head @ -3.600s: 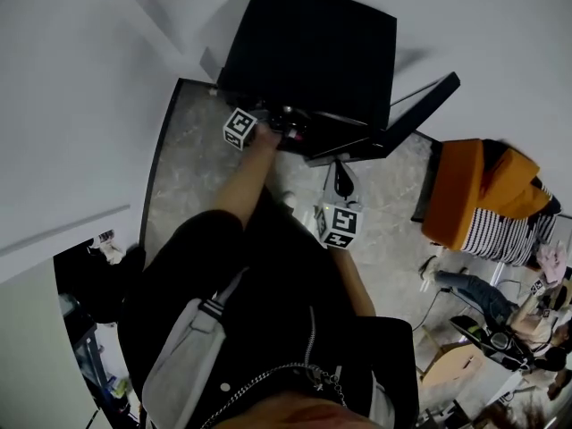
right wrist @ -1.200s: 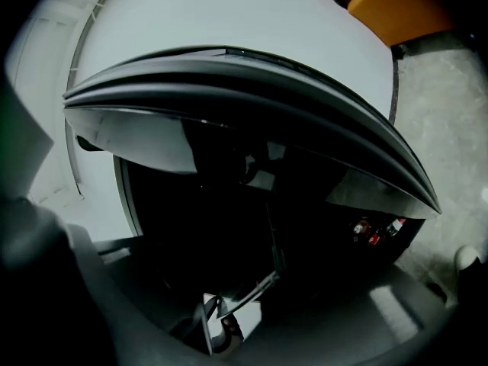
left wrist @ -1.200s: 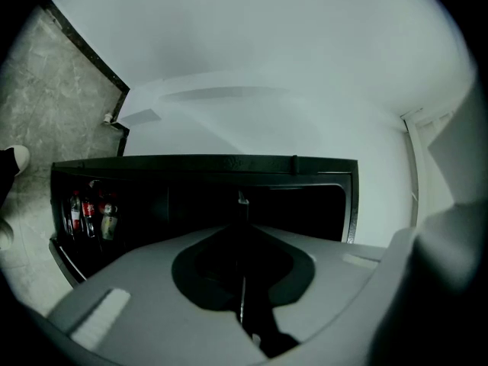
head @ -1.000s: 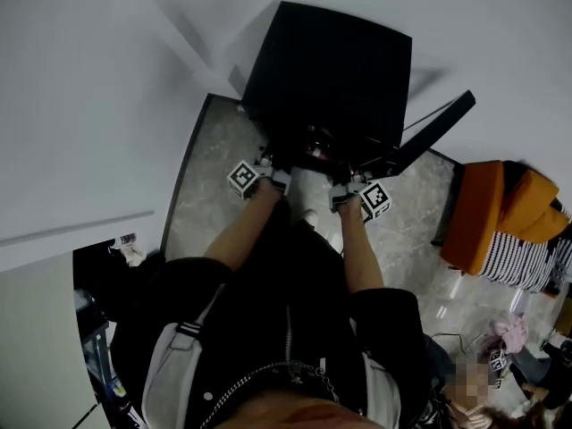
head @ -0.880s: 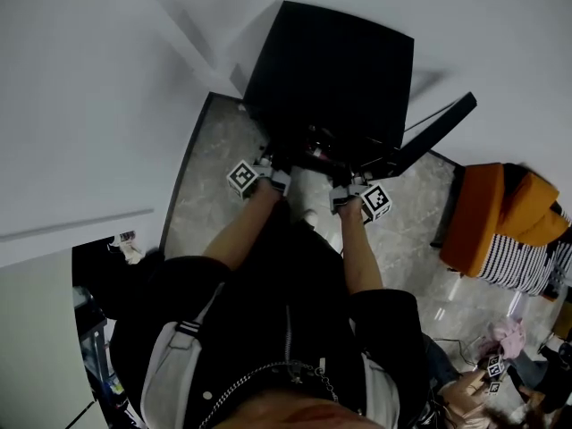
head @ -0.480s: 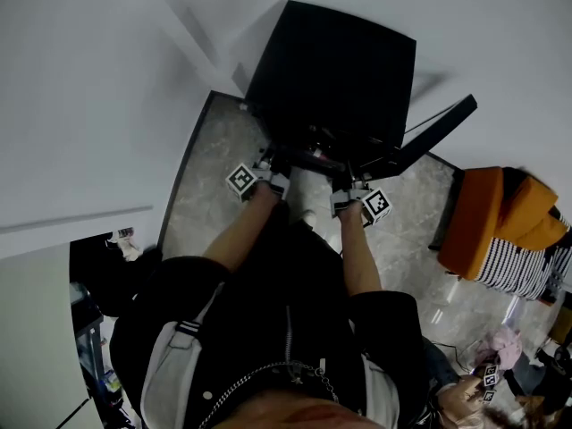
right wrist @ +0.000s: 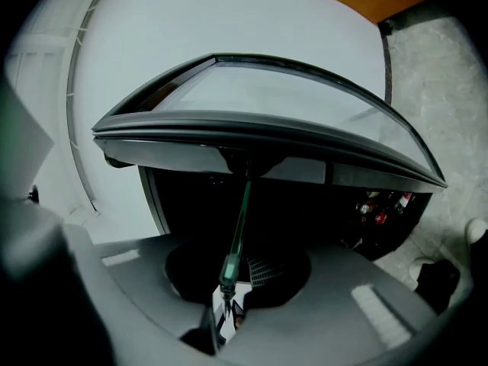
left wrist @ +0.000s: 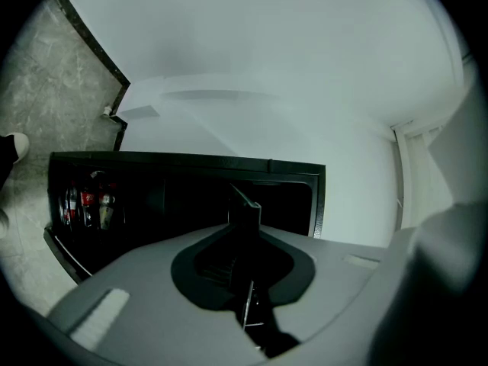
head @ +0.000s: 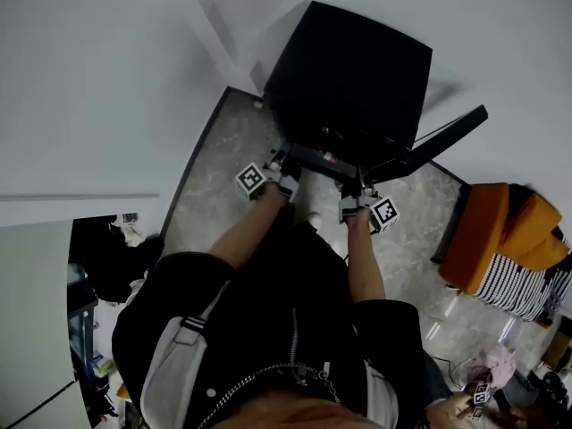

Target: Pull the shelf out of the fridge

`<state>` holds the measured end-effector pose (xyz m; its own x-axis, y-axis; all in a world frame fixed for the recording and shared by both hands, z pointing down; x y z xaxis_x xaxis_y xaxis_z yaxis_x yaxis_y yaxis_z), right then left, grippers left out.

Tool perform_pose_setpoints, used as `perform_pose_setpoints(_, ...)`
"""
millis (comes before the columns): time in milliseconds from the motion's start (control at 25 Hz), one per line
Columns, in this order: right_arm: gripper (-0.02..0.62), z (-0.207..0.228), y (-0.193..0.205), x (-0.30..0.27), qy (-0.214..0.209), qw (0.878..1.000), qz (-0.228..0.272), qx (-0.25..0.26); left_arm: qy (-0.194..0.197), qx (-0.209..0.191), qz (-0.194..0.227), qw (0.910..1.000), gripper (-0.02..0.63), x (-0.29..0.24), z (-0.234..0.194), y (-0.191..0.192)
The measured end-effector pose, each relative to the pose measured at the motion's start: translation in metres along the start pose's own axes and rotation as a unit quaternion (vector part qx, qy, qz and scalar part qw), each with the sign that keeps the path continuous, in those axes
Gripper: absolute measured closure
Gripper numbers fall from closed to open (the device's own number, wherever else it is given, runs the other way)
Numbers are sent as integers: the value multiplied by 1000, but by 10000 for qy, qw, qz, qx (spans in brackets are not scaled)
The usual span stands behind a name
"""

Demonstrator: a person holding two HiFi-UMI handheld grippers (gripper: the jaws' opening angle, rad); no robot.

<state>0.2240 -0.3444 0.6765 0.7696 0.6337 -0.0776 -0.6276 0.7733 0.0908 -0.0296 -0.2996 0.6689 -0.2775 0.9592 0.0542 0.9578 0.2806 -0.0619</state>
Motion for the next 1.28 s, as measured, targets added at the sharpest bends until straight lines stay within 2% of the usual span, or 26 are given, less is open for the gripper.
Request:
perform_pose_setpoints(560, 561, -13, 14, 12, -48, 9997, -69, 241, 141, -114, -41, 9998, 578, 16, 14, 5)
perform_pose_setpoints(720, 560, -16, 27, 16, -39, 9995, -64, 321, 186, -75, -57, 9998, 578, 28, 19, 3)
perform_pose_setpoints(1000, 557, -19, 50, 35, 5, 9992, -3, 407, 217, -230, -215, 9993, 577, 51, 24, 9)
perform_pose_setpoints(1280, 557, -26, 78, 59, 20, 9987, 62, 501, 338, -118, -243, 9991, 575, 86, 31, 20)
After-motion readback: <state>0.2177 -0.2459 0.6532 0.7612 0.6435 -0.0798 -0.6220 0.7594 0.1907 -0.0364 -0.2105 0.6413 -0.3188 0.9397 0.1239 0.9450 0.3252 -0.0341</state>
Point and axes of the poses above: the fingertips, and each gripper's own axes: x backward along the fingers, z to its right, y out of its underside, the point moved 1 cm from there along x, backward along the fingers, and after that the axes turned 12 degrees about -z, right-handed, at the moved point
